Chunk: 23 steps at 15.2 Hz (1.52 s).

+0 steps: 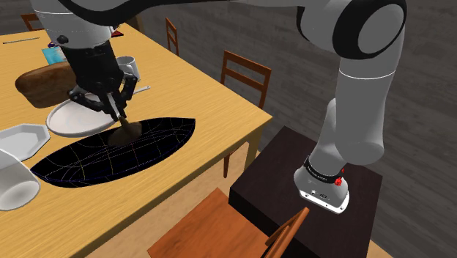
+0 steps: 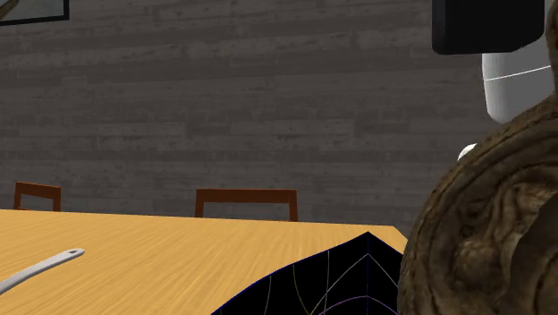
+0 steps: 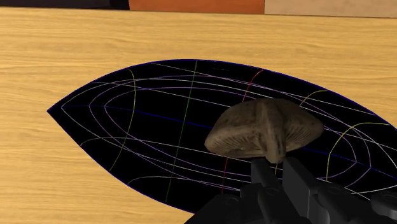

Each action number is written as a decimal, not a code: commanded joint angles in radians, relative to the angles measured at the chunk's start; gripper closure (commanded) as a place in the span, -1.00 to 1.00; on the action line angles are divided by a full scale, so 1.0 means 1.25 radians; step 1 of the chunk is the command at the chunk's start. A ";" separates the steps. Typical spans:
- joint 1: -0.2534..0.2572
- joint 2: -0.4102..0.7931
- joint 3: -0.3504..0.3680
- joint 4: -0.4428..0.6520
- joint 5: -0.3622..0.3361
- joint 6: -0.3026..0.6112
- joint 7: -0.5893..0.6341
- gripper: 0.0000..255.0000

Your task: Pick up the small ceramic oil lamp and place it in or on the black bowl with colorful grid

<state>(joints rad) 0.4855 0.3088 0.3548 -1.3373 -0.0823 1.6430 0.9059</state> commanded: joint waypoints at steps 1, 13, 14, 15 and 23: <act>-0.002 -0.005 0.000 -0.029 0.002 0.025 0.000 1.00; -0.009 -0.013 -0.002 -0.123 0.004 0.111 -0.001 1.00; -0.009 -0.013 -0.002 -0.123 0.004 0.111 -0.001 1.00; -0.009 -0.013 -0.002 -0.123 0.004 0.111 -0.001 1.00; -0.008 -0.012 -0.001 -0.095 0.004 0.084 -0.002 -1.00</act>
<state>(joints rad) 0.4753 0.2951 0.3523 -1.4712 -0.0779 1.7645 0.9038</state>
